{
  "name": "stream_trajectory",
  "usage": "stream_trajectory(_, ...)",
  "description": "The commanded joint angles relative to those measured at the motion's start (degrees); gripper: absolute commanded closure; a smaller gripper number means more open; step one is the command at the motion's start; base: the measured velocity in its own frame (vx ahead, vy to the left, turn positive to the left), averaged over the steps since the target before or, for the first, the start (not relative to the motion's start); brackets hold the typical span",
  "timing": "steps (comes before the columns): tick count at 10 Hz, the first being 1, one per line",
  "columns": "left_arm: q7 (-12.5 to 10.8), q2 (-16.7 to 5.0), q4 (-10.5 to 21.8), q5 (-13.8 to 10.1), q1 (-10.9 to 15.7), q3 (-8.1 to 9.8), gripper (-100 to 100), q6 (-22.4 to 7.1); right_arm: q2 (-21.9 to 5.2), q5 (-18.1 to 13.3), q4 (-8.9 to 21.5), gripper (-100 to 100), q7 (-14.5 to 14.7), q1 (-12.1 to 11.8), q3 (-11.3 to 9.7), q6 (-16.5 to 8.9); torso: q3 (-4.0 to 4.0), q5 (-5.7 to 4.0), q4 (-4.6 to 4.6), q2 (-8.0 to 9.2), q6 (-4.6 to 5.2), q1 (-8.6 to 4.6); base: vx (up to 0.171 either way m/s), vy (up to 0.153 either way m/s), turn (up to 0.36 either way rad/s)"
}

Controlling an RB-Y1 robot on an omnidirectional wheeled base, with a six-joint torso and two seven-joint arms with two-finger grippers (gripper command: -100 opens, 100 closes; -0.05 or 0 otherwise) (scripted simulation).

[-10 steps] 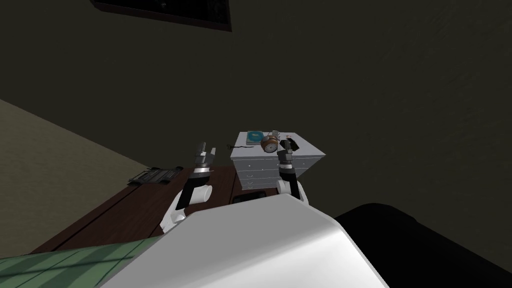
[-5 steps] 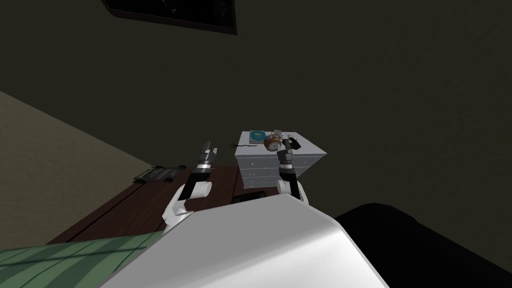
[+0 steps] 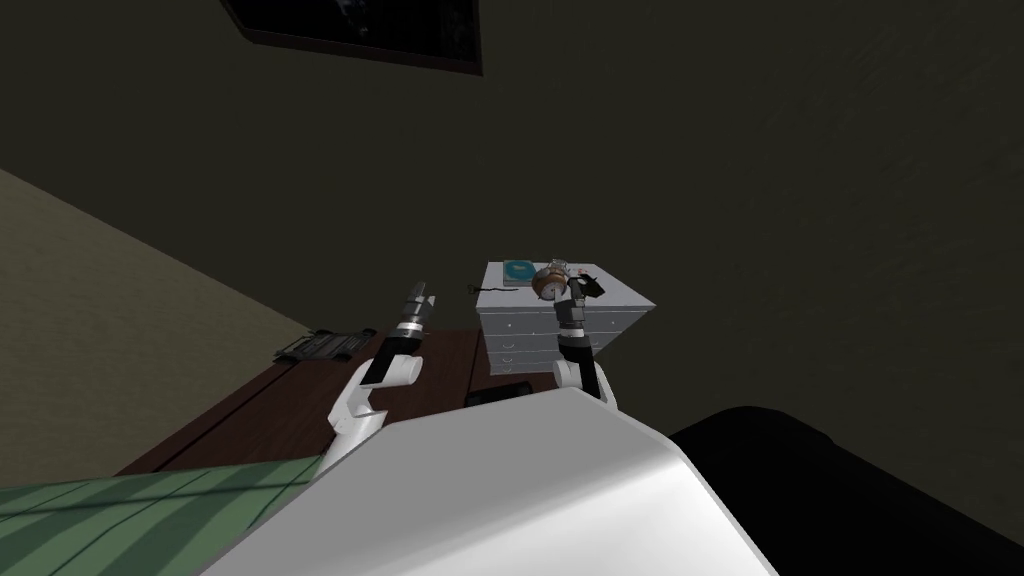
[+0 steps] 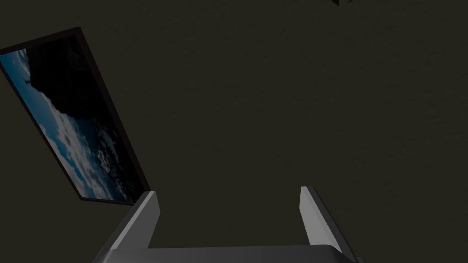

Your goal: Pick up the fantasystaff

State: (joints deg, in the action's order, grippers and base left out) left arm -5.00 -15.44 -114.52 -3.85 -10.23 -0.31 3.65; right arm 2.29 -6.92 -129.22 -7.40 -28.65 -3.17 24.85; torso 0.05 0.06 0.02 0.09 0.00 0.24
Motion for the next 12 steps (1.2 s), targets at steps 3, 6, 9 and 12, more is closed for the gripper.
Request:
stream_trajectory(3, 0.8, -1.9, 2.7, 0.3, 4.1, 0.92, -100, -5.7, 0.0, 0.0, 0.0, 0, 0.0, 0.0, 0.0, 0.0, 0.0, -0.01, 0.0, -0.01, 0.0, -0.1, -0.031, 0.054, 0.009)
stream_trajectory(6, 1.4, -3.1, 4.6, 0.6, 6.9, 1.55, -100, -9.8, 0.0, 0.0, 0.0, 0, 0.0, 0.0, 0.0, 0.0, -0.01, -0.01, 0.0, -0.02, 0.0, -0.11, -0.027, 0.051, 0.008)
stream_trajectory(9, 2.0, -4.3, 6.6, 0.8, 9.6, 2.2, -100, -14.6, 0.0, 0.0, 0.0, 0, 0.0, 0.0, 0.0, 0.0, -0.01, -0.01, 0.0, -0.02, -0.01, -0.12, -0.023, 0.045, 0.005)
stream_trajectory(12, 2.6, -5.5, 8.7, 1.0, 12.5, 2.9, -100, -19.1, 0.0, 0.0, 0.0, 0, 0.0, 0.0, 0.0, 0.0, -0.02, -0.01, -0.01, -0.03, 0.0, -0.12, -0.022, 0.045, 0.002)
